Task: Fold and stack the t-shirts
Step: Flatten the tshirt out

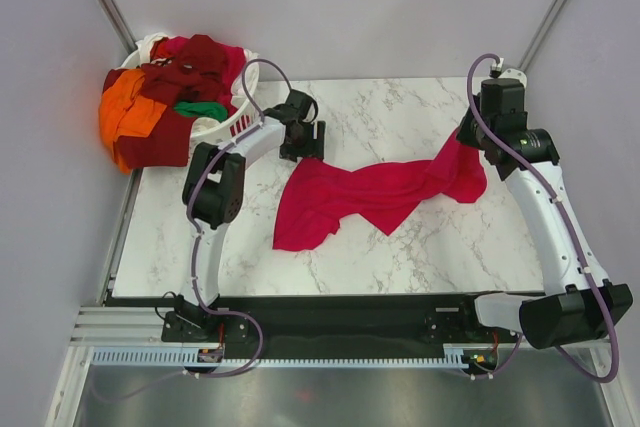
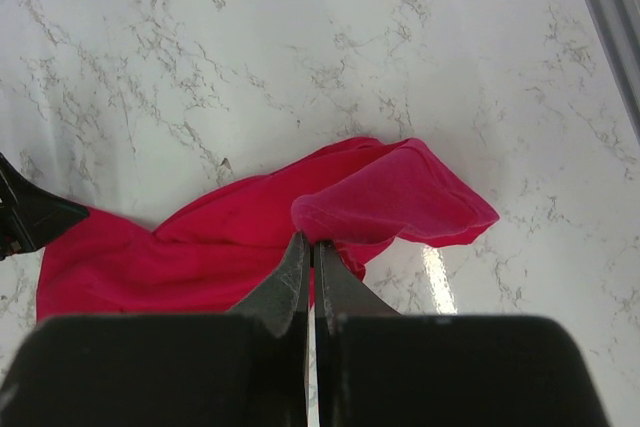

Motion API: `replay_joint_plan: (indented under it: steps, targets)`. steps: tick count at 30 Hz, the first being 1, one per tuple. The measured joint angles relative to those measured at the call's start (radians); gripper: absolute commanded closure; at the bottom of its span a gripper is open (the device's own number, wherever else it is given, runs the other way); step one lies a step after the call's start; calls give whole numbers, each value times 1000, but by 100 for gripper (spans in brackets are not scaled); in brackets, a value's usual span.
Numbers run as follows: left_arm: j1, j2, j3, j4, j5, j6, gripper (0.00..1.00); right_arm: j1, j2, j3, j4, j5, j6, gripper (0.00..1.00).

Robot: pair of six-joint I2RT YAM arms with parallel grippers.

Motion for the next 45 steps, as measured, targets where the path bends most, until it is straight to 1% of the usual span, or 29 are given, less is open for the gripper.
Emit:
replay_joint_plan:
  steps: [2,3,5,6,7,8,16,18,21,23,28,30,34,38,41,43,45]
  targets:
    - [1,11,14,-2,0,1,32,0,2,0,0,-3,0,100]
    - [1,14,19,-4,0,1,46,0,2,0,0,-4,0,100]
    - [2,24,24,0,3,3,60,0,2,-1,0,-5,0,100]
    - [2,28,29,0,5,5,76,0,2,-1,0,-7,0,100]
    - [3,29,30,3,8,1,88,0,2,-1,0,-7,0,100]
    - [3,32,30,4,8,3,97,0,2,-1,0,-8,0,100]
    - [1,13,1,13,47,8,98,0,2,-2,0,-10,0,100]
    - [0,-21,-31,10,53,11,98,0,2,-2,1,-10,0,100]
    - [-1,-136,-90,-13,58,22,98,0,2,3,-1,-27,0,100]
    - [-2,-253,-125,-18,58,31,98,0,0,22,-7,-45,0,100]
    - [-19,-666,-194,-1,73,72,98,0,-52,131,-27,-66,14,100]
    - [-50,-848,-220,9,76,97,98,0,-105,183,-27,-74,19,100]
    - [-148,-1203,-274,23,106,143,98,0,-247,280,-23,-81,13,100]
    - [-159,-1463,-312,14,143,150,98,0,-389,387,-17,-60,-14,100]
    - [-159,-1617,-315,15,183,150,98,8,-492,481,-7,-7,-39,100]
    - [-159,-1687,-311,14,209,148,98,23,-544,543,8,28,-56,100]
    - [-159,-1716,-301,14,234,147,98,39,-576,599,21,60,-73,100]
